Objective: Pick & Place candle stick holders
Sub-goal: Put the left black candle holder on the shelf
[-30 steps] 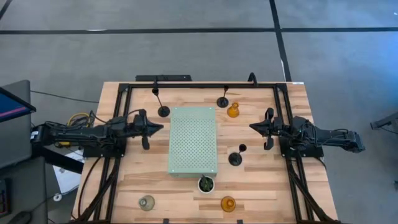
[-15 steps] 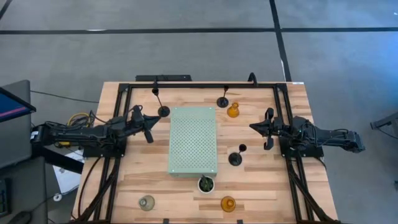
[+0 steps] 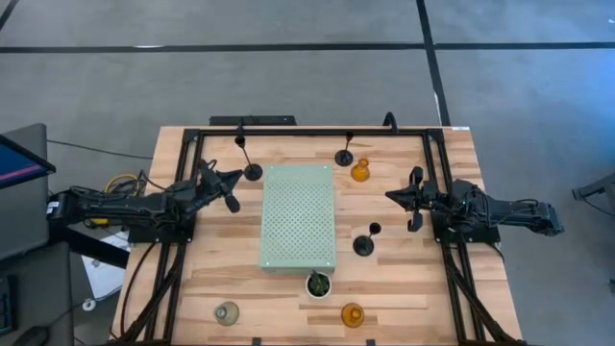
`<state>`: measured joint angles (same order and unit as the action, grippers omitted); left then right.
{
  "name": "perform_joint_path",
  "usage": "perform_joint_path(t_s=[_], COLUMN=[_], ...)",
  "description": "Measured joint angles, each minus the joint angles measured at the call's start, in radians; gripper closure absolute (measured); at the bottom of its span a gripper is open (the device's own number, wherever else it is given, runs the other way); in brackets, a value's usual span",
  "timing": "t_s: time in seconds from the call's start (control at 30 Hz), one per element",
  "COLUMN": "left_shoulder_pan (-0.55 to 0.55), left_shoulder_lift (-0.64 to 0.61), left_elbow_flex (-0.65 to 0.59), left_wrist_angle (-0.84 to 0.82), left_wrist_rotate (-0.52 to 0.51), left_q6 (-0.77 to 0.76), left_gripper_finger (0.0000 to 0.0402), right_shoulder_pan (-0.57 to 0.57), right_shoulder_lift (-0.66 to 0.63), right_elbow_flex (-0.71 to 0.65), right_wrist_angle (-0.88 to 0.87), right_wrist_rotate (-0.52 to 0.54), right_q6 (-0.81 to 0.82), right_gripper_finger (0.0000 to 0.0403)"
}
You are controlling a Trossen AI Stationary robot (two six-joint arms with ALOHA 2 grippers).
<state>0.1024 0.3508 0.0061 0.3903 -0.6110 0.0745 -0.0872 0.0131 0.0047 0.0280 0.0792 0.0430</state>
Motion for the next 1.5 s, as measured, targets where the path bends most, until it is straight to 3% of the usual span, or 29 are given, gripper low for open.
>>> perform_joint_path(t_s=[0.33, 0.6, 0.73, 0.97, 1.5], left_shoulder_pan=[0.016, 0.129, 0.194, 0.268, 0.340], left_shoulder_lift=[0.106, 0.190, 0.231, 0.314, 0.544], left_elbow_flex=[0.000, 0.000, 0.000, 0.000, 0.000], left_wrist_angle=[0.073, 0.198, 0.252, 0.360, 0.625], left_wrist_rotate=[-0.062, -0.063, -0.035, 0.164, 0.179], left_q6=[-0.002, 0.000, -0.004, -0.005, -0.004], left_gripper_finger=[0.0260, 0.0198, 0.0191, 0.0191, 0.0200], right_shoulder_pan=[0.000, 0.000, 0.000, 0.000, 0.000], right_shoulder_lift=[0.000, 0.000, 0.000, 0.000, 0.000], right_elbow_flex=[0.000, 0.000, 0.000, 0.000, 0.000], right_wrist_angle=[-0.001, 0.000, 0.002, 0.002, 0.004], right_wrist_rotate=[0.000, 0.000, 0.000, 0.000, 0.031], right_q6=[-0.001, 0.000, 0.000, -0.001, -0.001], right_gripper_finger=[0.0403, 0.0403, 0.0403, 0.0403, 0.0403])
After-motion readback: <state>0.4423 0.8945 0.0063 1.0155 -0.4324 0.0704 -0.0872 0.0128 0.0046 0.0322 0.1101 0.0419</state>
